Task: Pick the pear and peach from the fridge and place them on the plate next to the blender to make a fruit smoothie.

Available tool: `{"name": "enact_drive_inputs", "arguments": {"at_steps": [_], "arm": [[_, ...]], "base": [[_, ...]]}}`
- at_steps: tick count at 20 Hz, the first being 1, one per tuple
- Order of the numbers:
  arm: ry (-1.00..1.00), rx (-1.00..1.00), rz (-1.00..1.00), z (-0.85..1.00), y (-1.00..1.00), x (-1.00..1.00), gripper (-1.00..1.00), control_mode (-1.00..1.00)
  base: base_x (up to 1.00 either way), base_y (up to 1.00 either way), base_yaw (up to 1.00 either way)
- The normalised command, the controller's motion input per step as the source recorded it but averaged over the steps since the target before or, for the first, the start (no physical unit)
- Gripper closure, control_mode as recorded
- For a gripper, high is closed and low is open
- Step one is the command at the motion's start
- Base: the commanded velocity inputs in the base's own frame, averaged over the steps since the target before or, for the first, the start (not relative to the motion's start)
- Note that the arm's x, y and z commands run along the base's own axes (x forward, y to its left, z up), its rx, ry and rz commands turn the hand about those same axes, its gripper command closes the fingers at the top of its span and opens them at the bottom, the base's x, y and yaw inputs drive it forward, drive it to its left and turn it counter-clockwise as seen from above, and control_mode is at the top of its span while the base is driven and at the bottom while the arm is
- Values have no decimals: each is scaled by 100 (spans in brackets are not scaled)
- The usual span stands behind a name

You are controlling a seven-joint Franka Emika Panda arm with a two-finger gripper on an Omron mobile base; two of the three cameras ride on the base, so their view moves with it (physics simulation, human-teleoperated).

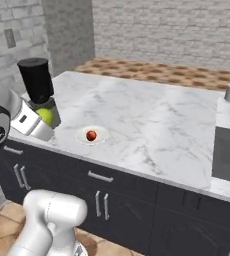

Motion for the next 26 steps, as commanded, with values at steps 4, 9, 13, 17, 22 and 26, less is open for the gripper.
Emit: {"name": "enact_drive_inputs", "arguments": {"at_steps": [4,9,13,17,22,26], "arm": [[0,0,0,0,0,0,100,100],[0,0,0,0,0,0,100,100],[0,0,0,0,0,0,100,100],[0,0,0,0,0,0,100,100],[9,0,0,-10,-15,23,100,-100],[36,0,2,-51,-8,69,100,-100]], "base": [[51,65,-21],[62,36,-22],[44,-7,-16],[27,-24,-8],[5,-5,-1],[0,0,0]]}}
